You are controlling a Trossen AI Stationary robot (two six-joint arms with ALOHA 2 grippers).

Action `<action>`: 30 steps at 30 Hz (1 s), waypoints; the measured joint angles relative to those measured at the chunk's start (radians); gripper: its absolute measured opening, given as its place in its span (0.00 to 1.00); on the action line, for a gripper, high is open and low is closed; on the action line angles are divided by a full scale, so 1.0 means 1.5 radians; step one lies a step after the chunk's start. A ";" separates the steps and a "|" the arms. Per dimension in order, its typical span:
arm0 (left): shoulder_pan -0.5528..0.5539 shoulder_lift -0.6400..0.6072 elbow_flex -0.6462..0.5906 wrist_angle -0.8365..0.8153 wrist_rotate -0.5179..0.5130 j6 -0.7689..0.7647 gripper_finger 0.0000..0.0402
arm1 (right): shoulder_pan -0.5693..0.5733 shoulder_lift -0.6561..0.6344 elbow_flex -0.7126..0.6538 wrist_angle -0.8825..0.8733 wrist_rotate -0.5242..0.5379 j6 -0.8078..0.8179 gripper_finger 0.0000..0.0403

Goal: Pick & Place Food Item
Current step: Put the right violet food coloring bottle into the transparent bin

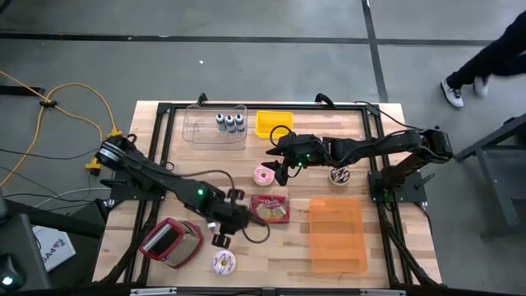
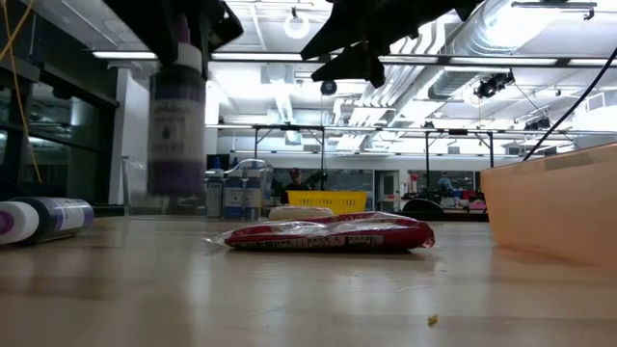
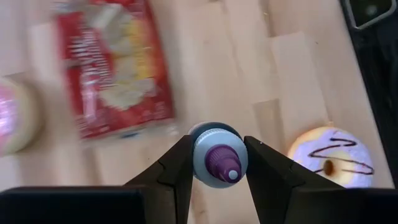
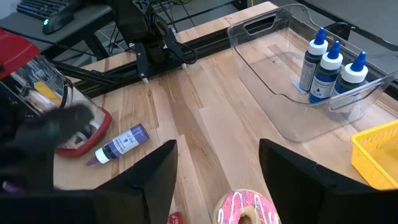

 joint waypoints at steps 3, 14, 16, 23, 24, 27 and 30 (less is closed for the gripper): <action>0.012 -0.040 0.000 -0.031 -0.021 0.000 0.29 | 0.000 0.000 0.000 0.000 0.000 0.000 0.53; 0.121 -0.139 0.000 -0.122 -0.034 0.023 0.29 | 0.000 0.000 0.000 0.000 0.000 0.000 0.53; 0.147 -0.148 0.000 -0.132 -0.017 0.038 0.29 | 0.000 0.000 0.000 0.000 0.000 0.000 0.53; 0.256 -0.155 0.000 -0.139 0.061 0.095 0.29 | 0.000 0.000 0.000 0.000 0.000 0.000 0.53; 0.273 -0.156 0.000 -0.141 0.070 0.104 0.29 | 0.000 0.000 0.000 0.000 0.000 0.000 0.53; 0.321 -0.162 0.000 -0.149 0.099 0.129 0.29 | 0.000 0.000 0.000 0.000 0.000 0.000 0.53; 0.372 -0.176 0.000 -0.157 0.128 0.154 0.29 | 0.000 0.000 0.000 0.000 0.000 0.000 0.53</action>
